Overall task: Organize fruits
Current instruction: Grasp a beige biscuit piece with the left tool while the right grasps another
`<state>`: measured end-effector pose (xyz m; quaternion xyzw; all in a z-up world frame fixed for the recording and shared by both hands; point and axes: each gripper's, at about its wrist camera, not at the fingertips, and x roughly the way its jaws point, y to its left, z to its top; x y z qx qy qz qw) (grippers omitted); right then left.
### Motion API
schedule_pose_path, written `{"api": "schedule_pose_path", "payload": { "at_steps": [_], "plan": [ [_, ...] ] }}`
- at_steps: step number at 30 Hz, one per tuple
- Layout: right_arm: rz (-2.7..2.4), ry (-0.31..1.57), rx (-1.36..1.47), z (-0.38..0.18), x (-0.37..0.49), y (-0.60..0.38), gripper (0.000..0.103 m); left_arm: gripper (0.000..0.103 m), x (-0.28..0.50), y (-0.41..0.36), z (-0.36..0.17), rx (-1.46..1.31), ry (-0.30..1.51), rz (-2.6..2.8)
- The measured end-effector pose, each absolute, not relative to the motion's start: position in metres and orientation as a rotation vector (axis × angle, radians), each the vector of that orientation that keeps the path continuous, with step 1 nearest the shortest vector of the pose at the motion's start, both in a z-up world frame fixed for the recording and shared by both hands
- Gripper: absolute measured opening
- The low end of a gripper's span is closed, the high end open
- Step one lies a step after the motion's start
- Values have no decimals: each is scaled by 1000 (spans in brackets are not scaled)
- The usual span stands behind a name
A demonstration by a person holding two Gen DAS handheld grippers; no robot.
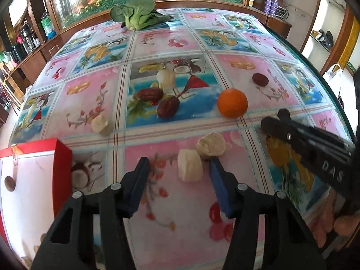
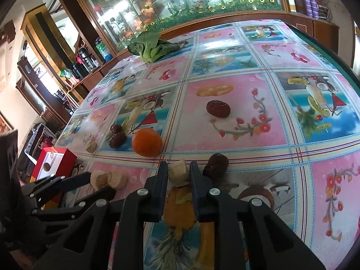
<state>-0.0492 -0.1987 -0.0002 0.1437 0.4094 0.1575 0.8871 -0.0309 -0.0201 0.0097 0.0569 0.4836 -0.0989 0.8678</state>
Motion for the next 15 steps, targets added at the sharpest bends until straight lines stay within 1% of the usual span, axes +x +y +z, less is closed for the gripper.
{"api": "schedule_pose_path", "payload": {
  "at_steps": [1, 3, 4, 6, 9, 10, 15],
  "plan": [
    [329, 851, 300, 0, -49, -199, 18, 53, -30, -20, 10, 118, 1007, -206],
    [332, 852, 306, -1, -49, -200, 18, 45, -32, -20, 10, 118, 992, -212],
    [333, 852, 307, -1, -49, -200, 18, 43, -34, -20, 10, 122, 983, -217],
    [333, 851, 305, -1, -49, -200, 18, 33, -36, -19, 10, 125, 973, -225],
    [338, 852, 297, -1, -49, -198, 17, 21, -36, -19, 10, 125, 966, -229],
    [341, 852, 292, -1, -50, -197, 17, 19, -36, -20, 10, 121, 964, -229],
    [358, 853, 282, 0, -51, -194, 16, 19, -43, -18, 12, 84, 957, -251]
  ]
}}
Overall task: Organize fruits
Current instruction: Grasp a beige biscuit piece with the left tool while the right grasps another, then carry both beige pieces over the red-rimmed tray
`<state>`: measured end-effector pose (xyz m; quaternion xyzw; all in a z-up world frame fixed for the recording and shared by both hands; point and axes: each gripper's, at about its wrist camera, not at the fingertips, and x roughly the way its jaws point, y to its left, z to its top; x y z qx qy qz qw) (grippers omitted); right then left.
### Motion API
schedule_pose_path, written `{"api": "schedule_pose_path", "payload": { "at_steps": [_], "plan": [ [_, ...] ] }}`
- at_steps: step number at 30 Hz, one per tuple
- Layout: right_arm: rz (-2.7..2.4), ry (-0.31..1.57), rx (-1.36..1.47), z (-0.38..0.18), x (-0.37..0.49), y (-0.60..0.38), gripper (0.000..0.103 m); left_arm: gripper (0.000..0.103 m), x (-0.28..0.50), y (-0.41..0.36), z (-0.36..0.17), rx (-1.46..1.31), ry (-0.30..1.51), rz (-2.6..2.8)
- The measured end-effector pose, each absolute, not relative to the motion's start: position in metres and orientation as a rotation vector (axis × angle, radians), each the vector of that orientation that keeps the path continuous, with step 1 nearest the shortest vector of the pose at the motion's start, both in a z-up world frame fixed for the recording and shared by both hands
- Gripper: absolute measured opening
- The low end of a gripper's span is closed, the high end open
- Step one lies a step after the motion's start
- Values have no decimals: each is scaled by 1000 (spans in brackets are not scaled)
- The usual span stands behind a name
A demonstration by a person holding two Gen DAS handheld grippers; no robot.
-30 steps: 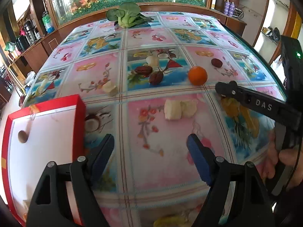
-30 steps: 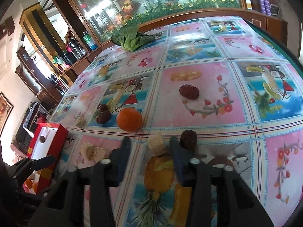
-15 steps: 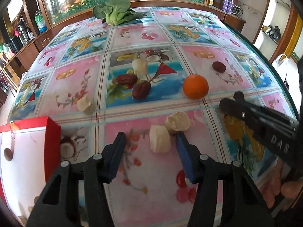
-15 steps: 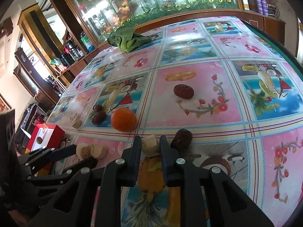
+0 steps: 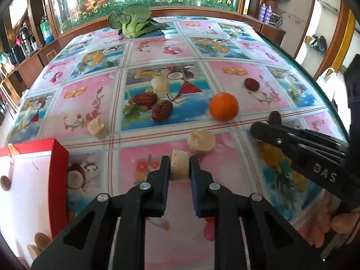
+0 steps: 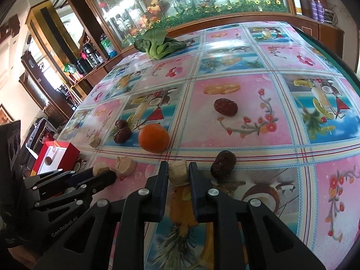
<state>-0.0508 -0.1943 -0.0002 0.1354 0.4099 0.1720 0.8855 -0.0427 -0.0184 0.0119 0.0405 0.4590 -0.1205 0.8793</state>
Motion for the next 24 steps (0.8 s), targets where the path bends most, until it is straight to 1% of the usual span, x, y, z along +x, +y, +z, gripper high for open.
{"api": "schedule_pose_path", "payload": {
  "at_steps": [8, 16, 24],
  "plan": [
    [377, 823, 286, 3, -54, -194, 16, 19, -85, -8, 33, 87, 868, -261],
    [372, 692, 251, 20, -71, -192, 16, 19, -128, 5, 62, 87, 760, -284],
    [461, 660, 372, 29, -90, -186, 16, 19, -150, 38, 76, 75, 699, -222]
  ]
}}
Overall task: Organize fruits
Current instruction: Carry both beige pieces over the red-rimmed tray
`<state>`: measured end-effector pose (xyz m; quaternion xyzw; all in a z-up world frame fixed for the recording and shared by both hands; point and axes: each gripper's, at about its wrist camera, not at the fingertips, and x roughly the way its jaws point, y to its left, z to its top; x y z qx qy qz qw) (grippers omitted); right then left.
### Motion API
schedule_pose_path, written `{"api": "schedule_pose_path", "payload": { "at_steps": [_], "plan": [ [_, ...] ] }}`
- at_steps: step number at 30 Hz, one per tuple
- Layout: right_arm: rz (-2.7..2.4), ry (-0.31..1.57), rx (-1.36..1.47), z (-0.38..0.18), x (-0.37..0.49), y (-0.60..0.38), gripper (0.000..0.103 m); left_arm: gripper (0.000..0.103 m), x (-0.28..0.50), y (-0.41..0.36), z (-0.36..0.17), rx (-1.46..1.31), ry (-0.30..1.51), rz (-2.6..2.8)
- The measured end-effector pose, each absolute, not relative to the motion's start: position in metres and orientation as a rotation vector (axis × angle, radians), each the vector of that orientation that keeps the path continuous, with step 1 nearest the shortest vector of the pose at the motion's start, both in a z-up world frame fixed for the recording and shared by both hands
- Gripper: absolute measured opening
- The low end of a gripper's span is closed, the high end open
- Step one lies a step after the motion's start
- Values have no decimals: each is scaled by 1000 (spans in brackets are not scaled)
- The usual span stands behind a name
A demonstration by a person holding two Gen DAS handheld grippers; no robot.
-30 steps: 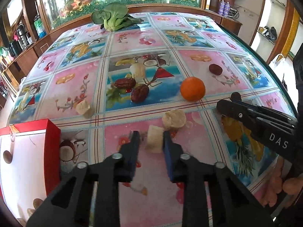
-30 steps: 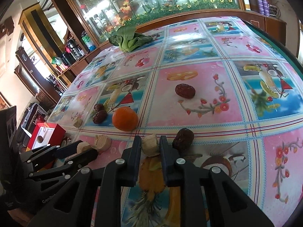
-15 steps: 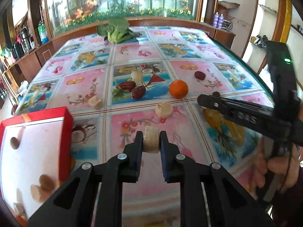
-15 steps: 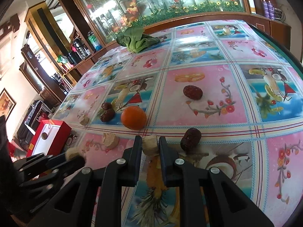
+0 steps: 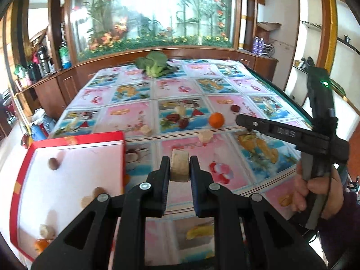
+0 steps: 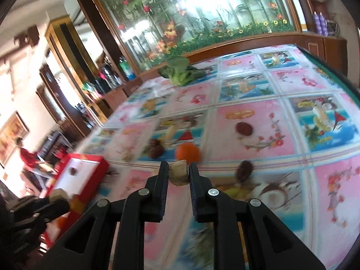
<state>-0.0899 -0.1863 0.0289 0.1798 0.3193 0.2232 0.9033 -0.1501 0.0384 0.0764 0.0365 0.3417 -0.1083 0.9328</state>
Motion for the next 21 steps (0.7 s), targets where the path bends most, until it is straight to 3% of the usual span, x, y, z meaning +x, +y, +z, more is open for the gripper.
{"api": "schedule_pose_path", "payload": {
  "at_steps": [21],
  "plan": [
    [741, 700, 283, 50, -130, -84, 16, 19, -164, 137, 72, 11, 677, 22]
  ]
}}
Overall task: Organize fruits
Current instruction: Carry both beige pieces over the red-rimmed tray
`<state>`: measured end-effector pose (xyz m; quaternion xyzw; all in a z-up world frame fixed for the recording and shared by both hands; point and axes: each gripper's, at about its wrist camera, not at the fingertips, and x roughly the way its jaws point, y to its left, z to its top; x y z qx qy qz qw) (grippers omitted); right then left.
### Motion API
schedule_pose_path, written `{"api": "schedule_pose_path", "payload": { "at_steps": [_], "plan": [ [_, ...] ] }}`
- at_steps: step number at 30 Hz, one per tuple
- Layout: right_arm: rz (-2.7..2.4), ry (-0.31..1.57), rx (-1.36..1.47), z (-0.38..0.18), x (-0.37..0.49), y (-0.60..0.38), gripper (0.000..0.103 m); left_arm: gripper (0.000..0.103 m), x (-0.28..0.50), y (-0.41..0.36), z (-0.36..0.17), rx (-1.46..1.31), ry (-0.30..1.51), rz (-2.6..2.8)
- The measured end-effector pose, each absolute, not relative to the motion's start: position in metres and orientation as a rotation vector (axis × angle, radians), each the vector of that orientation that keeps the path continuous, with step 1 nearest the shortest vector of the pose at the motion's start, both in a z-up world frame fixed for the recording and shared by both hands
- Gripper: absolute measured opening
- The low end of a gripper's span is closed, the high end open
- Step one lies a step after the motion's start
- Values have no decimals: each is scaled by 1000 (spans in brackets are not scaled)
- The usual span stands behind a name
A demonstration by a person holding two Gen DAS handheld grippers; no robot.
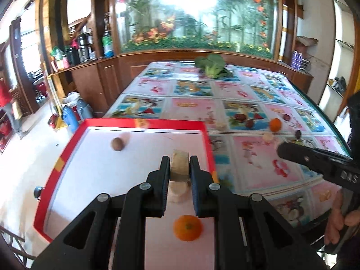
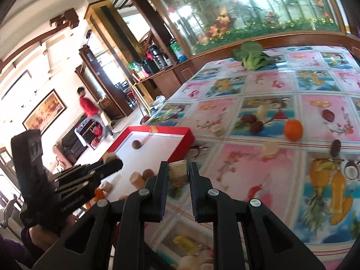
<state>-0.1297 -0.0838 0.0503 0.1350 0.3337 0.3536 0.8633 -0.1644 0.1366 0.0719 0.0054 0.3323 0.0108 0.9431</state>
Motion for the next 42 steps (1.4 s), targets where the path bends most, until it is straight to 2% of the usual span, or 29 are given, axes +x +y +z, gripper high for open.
{"api": "schedule_pose_path", "payload": {
  "at_steps": [42],
  "plan": [
    [869, 742, 155, 41, -149, -16, 16, 19, -175, 193, 57, 28, 694, 185]
  ]
}}
